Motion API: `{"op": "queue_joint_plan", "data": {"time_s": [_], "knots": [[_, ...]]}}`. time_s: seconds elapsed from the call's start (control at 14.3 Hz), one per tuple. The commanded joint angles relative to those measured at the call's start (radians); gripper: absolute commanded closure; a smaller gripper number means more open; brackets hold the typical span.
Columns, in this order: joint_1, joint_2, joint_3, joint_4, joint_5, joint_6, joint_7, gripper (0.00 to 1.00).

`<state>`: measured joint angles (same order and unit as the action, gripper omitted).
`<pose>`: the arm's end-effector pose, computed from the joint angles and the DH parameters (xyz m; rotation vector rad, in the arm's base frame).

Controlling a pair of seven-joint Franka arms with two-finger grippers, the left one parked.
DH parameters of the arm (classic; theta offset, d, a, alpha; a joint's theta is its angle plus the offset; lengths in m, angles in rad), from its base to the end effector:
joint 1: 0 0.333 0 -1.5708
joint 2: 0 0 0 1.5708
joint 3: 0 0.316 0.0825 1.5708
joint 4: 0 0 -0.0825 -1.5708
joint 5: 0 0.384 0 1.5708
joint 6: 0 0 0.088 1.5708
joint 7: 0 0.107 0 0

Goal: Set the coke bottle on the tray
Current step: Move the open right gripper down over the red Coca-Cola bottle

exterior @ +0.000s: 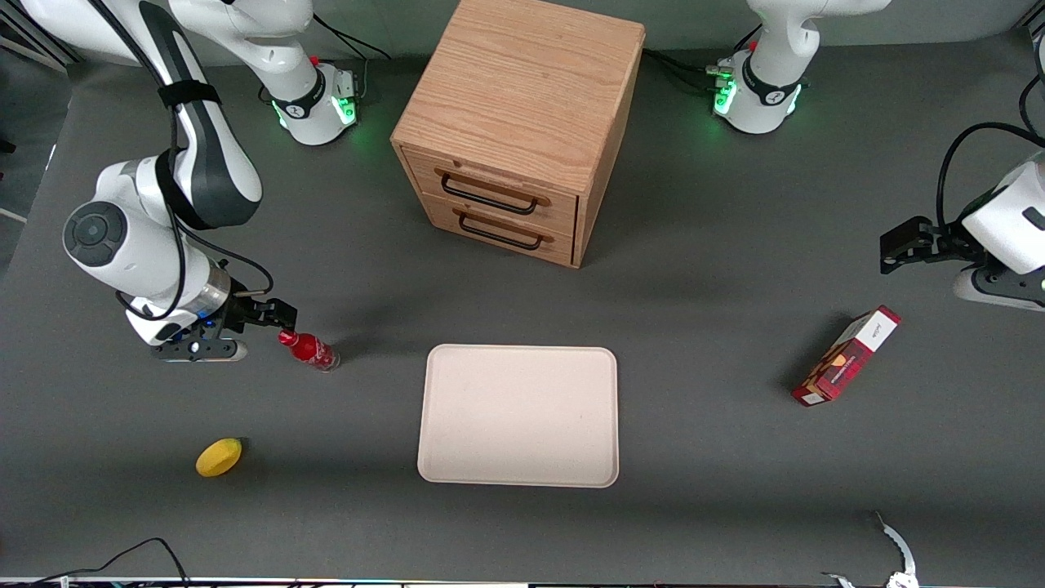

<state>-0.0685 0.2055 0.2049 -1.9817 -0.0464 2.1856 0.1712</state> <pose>0.5892 0.0753 0.3661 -3.1375 0.0194 -0.0040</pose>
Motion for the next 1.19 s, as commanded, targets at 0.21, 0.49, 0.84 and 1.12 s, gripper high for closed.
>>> {"op": "queue_joint_plan", "data": {"time_s": [0.21, 0.49, 0.84, 1.12], "knots": [[0.019, 0.043, 0.002, -0.003, -0.073, 0.042, 0.063, 0.08], [0.021, 0.055, 0.002, -0.003, -0.075, 0.055, 0.065, 0.11], [0.039, 0.071, 0.002, -0.003, -0.084, 0.062, 0.080, 0.31], [0.039, 0.071, 0.002, -0.002, -0.096, 0.062, 0.080, 0.81]]}}
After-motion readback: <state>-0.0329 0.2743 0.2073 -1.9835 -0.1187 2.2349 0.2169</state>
